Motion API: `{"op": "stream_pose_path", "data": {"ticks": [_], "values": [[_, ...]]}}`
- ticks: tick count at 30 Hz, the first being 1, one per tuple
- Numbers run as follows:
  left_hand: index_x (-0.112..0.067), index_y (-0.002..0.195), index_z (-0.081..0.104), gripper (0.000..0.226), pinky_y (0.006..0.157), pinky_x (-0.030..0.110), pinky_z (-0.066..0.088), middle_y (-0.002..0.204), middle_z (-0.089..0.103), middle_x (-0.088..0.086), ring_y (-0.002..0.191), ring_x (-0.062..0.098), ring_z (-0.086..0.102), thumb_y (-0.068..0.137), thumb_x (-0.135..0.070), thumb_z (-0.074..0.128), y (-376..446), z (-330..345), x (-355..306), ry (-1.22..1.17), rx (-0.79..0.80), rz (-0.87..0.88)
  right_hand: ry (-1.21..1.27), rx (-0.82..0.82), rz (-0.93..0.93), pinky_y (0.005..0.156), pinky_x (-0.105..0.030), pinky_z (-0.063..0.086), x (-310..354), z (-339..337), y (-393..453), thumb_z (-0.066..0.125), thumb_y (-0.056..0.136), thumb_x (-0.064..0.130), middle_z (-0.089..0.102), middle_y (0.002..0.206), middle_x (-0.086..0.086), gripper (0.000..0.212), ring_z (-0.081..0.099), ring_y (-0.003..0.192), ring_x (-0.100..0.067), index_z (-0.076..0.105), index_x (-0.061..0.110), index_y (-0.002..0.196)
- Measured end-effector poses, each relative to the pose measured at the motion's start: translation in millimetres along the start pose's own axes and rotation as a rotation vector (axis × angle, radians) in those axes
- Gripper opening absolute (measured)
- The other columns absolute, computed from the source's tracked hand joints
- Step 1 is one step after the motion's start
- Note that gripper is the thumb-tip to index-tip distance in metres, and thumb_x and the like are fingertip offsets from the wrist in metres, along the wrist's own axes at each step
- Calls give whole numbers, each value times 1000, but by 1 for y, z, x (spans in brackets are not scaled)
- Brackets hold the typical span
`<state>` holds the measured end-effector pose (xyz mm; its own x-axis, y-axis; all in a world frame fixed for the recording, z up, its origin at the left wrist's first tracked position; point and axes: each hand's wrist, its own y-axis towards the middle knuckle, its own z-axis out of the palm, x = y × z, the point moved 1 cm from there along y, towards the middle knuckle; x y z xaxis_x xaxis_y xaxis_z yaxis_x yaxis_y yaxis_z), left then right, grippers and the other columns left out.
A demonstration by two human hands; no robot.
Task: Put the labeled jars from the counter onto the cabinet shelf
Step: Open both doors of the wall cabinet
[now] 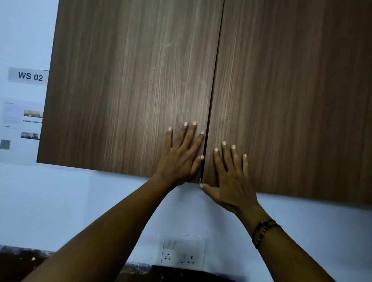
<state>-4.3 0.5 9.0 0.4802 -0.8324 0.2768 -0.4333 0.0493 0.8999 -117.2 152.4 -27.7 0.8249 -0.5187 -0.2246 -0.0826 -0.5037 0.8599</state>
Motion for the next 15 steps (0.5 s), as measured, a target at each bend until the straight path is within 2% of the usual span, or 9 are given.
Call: {"op": "stream_pose_path", "data": {"ticks": [2,4,6,9,12,15], "values": [[-16,158,20,66,119,64,14,167,11,16,155,34,7,101,-50,22,-2,-1,-4,7,25,22,-61,28,-67,119,-58,4,0,0,-3,43,78,77,-1,163,-15,107,-2,151,-34,8,11,156],[-14,157,21,65,120,64,14,167,12,15,155,32,8,102,-48,23,-7,3,-10,11,19,61,-125,41,-84,118,-59,11,-1,1,-4,54,77,67,2,163,-17,106,2,150,-37,11,9,155],[-13,157,23,65,120,63,12,167,13,15,155,31,9,102,-46,24,-11,4,-15,-14,35,60,-179,36,-75,117,-60,17,1,1,-3,61,79,53,7,162,-19,100,8,149,-39,15,7,154],[-11,157,24,65,121,62,11,167,13,14,155,29,9,102,-47,24,-14,3,-16,-28,68,59,-247,15,-76,116,-59,21,4,-4,1,61,84,39,10,161,-21,89,12,149,-40,16,5,154],[-10,156,23,67,122,60,9,167,14,13,155,28,9,101,-48,21,-17,-3,-20,-52,99,78,-281,15,-144,115,-60,21,3,-8,4,60,86,37,14,160,-23,86,14,147,-43,18,6,154],[-9,156,24,68,123,58,9,166,20,12,155,26,12,101,-49,19,-18,-12,-22,-143,100,59,-313,32,-209,114,-62,21,-2,-16,6,61,83,45,18,159,-23,90,17,146,-45,20,5,153]]}}
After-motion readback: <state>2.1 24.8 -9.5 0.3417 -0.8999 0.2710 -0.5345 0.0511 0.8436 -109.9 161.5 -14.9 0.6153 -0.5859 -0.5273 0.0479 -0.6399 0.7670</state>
